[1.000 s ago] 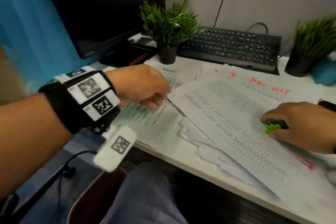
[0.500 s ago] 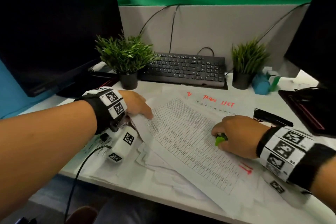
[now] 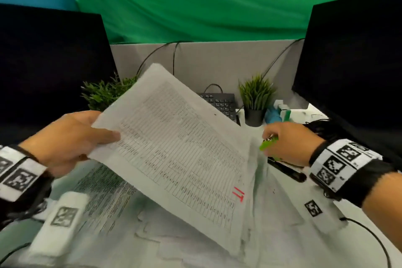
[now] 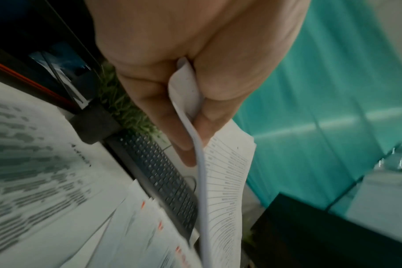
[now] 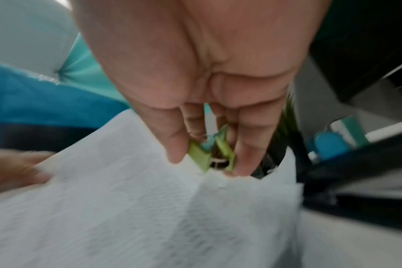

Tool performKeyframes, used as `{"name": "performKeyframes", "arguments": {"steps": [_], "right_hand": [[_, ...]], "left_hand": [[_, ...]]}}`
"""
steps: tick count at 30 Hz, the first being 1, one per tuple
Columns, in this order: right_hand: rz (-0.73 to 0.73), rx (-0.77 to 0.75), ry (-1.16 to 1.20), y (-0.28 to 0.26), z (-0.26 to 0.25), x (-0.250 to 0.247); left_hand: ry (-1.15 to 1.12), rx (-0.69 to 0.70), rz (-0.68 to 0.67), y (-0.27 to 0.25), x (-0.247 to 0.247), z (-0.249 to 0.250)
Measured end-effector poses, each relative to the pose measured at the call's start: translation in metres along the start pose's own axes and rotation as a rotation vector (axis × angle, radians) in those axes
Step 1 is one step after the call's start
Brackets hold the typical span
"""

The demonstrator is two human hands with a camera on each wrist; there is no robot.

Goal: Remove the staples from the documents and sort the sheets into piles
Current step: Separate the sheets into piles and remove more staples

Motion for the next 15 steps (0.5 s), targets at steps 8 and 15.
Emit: {"name": "performKeyframes", "arguments": {"steps": [8, 15], "right_hand": [[-0.286, -0.259, -0.295, -0.021, -0.035, 0.063], [-0.349, -0.201, 0.342, -0.035, -0.071, 0.012]], "left_hand": [[-0.639, -0.010, 0.041, 0.187, -0.213, -0.264], [-0.884, 0.000, 0.269, -0.024, -0.023, -0.050]]}}
Point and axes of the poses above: each hand's wrist, its own y-axis towards the middle knuckle, its own x-axis out of the palm, z = x × y, the point moved 5 cm from there along y, towards the middle knuckle, and after that the axes turned 4 degrees about -y, right-handed, at the moved point
